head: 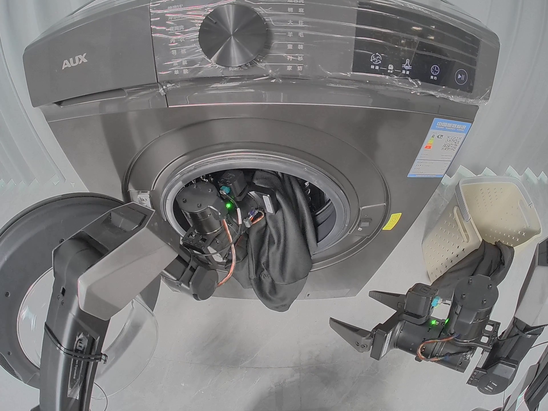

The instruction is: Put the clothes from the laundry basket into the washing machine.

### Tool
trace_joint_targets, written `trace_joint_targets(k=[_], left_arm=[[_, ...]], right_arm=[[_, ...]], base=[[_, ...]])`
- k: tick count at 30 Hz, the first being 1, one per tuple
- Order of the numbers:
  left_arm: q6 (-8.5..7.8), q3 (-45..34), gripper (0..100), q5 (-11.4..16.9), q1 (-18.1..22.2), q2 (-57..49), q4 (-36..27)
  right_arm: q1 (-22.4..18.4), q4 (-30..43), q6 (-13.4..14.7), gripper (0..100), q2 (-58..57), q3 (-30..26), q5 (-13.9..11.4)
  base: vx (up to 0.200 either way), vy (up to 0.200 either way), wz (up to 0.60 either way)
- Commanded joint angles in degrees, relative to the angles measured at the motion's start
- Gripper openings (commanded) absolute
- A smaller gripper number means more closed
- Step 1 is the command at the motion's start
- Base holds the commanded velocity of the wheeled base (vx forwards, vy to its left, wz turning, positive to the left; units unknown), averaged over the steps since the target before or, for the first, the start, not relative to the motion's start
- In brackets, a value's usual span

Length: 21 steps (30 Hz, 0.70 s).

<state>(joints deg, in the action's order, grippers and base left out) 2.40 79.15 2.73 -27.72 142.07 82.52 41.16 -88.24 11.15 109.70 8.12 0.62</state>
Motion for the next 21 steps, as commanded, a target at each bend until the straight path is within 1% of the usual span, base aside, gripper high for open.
trace_joint_targets(k=[1,4,5,6,8,9,10,14,17,18,19,20,21], left_arm=[[0.76,14.1,0,-1.0,1.0,9.9,-6.8],[0.85,20.8,0,-1.4,1.2,12.8,-10.6],[0.85,20.8,0,-1.4,1.2,12.8,-10.6],[1.03,27.8,0,-1.6,1.5,14.7,-15.4],[1.99,34.4,0,-2.3,1.8,16.4,-19.9],[2.26,35.4,0,-2.6,1.9,16.7,-21.1],[2.87,35.4,0,-3.3,2.7,17.0,-24.9],[3.31,35.4,0,-3.3,3.7,15.4,-30.6],[3.58,35.4,0,-4.0,4.3,15.3,-30.3],[4.10,35.4,0,-4.5,4.5,15.3,-29.9],[4.81,35.4,0,-5.6,4.6,15.2,-29.2],[4.98,35.4,0,-5.8,4.6,15.1,-29.1],[6.65,35.4,0,-7.5,4.6,14.2,-28.8]], right_arm=[[0.0,0.0,0.0,100,0.1,0.1,0.0],[0.0,0.0,0.0,100,0.2,0.2,0.0],[0.0,0.0,0.0,100,0.2,0.2,0.0],[0.0,0.0,0.0,100,0.2,0.3,0.0],[0.0,0.0,0.0,100,0.4,0.3,0.0],[0.0,0.0,0.0,100,0.4,0.3,0.0],[0.0,0.0,0.0,100,0.4,0.3,0.0],[-0.3,0.0,-0.1,100,0.4,0.2,0.0],[-0.4,0.0,-0.1,100,0.5,0.1,0.0],[-0.3,0.0,-0.1,100,0.6,0.0,0.0],[-0.1,0.0,-0.1,100,0.6,0.0,0.0],[-0.1,0.0,-0.1,100,0.6,0.0,0.0],[0.1,0.0,-0.1,100,0.7,0.0,0.0]], base=[[0.000,0.000,0.00],[0.000,0.000,0.00],[0.000,0.000,0.00],[0.000,0.000,0.00],[0.000,0.000,0.00],[0.000,0.000,0.00],[0.000,0.000,0.00],[0.000,0.000,0.00],[0.000,0.000,0.00],[0.000,0.000,0.00],[0.000,0.000,0.00],[0.000,0.000,0.00],[0.000,0.000,0.00]])
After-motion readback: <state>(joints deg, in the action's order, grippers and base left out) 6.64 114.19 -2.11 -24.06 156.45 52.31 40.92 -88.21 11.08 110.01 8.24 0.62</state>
